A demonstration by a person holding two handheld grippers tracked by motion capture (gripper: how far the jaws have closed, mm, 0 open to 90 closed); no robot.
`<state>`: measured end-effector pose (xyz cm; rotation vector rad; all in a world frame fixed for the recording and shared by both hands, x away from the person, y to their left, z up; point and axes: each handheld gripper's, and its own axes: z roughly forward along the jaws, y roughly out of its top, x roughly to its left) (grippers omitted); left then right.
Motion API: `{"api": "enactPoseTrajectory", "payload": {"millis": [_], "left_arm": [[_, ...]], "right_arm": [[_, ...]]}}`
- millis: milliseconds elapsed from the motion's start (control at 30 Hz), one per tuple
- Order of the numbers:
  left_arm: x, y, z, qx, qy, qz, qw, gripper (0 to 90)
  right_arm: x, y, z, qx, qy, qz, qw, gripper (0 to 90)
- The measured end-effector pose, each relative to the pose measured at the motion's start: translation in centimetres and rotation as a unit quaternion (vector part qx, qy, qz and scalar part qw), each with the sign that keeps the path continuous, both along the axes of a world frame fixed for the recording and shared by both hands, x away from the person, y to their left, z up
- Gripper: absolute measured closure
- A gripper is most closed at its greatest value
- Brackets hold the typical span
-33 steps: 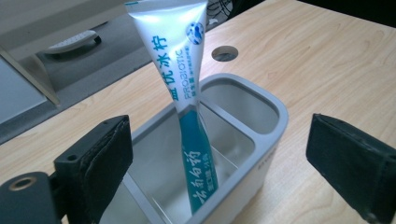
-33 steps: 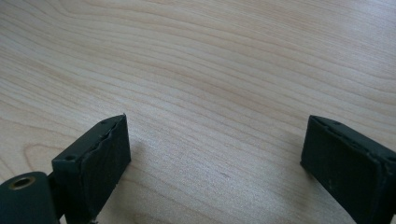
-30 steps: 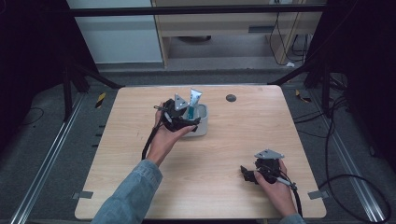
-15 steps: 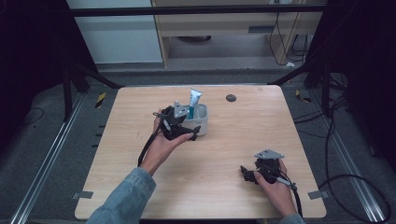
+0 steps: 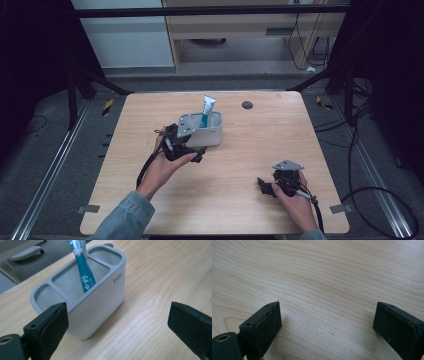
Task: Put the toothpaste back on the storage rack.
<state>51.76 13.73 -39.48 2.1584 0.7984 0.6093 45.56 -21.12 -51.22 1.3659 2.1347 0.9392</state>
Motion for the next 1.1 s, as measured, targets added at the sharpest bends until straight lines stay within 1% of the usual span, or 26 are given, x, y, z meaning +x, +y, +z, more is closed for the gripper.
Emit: {"api": "enactPoseTrajectory", "payload": {"millis": [100,133,267,500,600,633,667,733,767,800,900,933,967,1000,1033,1100], "left_arm": [[-0.6,1.0,-0.3,-0.005,0.008,0.003,1.0,2.9],[-0.7,1.3,-0.3,0.001,0.009,0.003,1.0,2.9],[-1.4,2.7,-0.3,0.003,0.007,0.017,0.9998,3.2],[-2.4,5.0,-1.0,0.004,0.017,0.029,0.9994,3.2],[-2.5,5.9,-1.6,0.0,0.023,0.036,0.9991,3.1],[-2.5,6.3,-1.9,0.002,0.028,0.04,0.9988,3.1],[-2.5,6.3,-1.9,0.002,0.028,0.04,0.9988,3.1],[-2.5,6.8,-2.4,0.004,0.033,0.041,0.9986,3.1],[-2.6,7.3,-2.8,0.01,0.038,0.043,0.9983,3.1],[-2.6,7.3,-2.8,0.01,0.038,0.043,0.9983,3.1],[-2.6,8.2,-3.4,0.011,0.043,0.05,0.9978,3.1],[-2.6,8.2,-3.4,0.011,0.043,0.05,0.9978,3.1],[-2.6,8.6,-3.7,0.021,0.043,0.053,0.9975,3.1],[-2.6,8.8,-3.8,0.025,0.043,0.054,0.9973,3.2],[-2.6,9.2,-4.2,0.028,0.046,0.057,0.9969,3.3],[-2.6,9.9,-4.7,0.027,0.052,0.064,0.9962,3.4]], "right_arm": [[0.0,0.0,0.0,-0.002,-0.002,-0.001,1.0,8.3],[0.0,0.0,0.0,-0.002,-0.002,-0.001,1.0,8.3],[0.0,0.0,0.0,-0.002,-0.002,0.0,1.0,8.3],[0.0,0.0,0.0,-0.002,-0.002,0.0,1.0,8.3],[-0.1,0.0,0.0,-0.003,-0.002,0.0,1.0,8.3],[-0.1,0.0,0.0,-0.003,-0.002,0.001,1.0,8.3],[-0.1,0.0,0.0,-0.003,-0.002,0.001,1.0,8.3],[-0.1,0.0,0.0,-0.003,-0.002,0.001,1.0,8.3],[-0.1,0.0,0.0,-0.003,-0.002,0.001,1.0,8.3],[-0.1,0.0,0.0,-0.003,-0.002,0.001,1.0,8.3],[-0.1,0.0,0.0,-0.003,-0.002,0.001,1.0,8.3],[-0.1,0.0,0.0,-0.003,-0.002,0.001,1.0,8.3],[-0.1,0.0,0.0,-0.003,-0.002,0.001,1.0,8.3],[-0.1,0.0,0.0,-0.003,-0.002,0.001,1.0,8.3],[-0.1,0.0,0.0,-0.003,-0.002,0.001,1.0,8.3],[-0.1,0.0,0.0,-0.002,-0.002,0.001,1.0,8.3]]}}
